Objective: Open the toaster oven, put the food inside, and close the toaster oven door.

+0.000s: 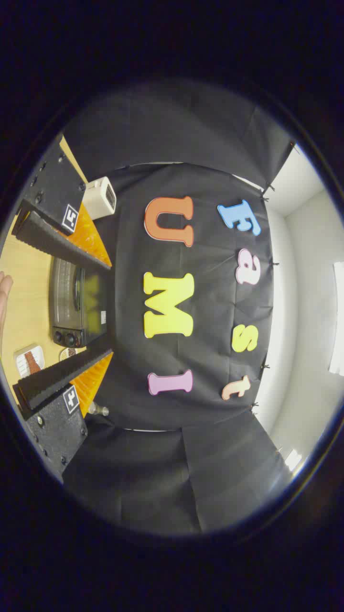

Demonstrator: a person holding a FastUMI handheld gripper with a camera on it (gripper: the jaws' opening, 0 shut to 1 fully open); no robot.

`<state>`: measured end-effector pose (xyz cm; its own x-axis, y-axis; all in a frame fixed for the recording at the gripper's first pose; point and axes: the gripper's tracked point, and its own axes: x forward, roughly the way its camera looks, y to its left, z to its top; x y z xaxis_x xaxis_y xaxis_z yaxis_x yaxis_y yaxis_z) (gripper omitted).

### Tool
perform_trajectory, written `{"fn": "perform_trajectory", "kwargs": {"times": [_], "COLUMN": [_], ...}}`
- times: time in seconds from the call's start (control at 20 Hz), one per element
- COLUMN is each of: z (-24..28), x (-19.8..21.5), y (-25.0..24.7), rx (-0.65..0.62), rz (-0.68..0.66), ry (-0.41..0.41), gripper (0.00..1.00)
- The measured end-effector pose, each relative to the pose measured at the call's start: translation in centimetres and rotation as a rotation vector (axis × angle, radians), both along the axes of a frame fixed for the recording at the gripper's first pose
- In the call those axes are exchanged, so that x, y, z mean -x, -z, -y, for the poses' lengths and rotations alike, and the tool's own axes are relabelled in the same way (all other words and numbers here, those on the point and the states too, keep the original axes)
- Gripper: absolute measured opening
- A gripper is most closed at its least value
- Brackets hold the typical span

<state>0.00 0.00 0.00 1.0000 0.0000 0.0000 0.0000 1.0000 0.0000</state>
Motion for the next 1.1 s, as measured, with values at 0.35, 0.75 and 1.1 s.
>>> {"fn": "perform_trajectory", "kwargs": {"times": [0.35, 0.75, 1.1], "z": [-1.2, -3.5, -4.0], "x": [-1.5, -5.0, -15.3], "y": [1.9, 2.6, 7.4], "rx": [0.019, 0.021, -0.014], "rz": [-0.031, -0.065, -0.278], "ry": [-0.022, -0.116, -0.059], "gripper": [1.00, 1.00, 1.00]}}
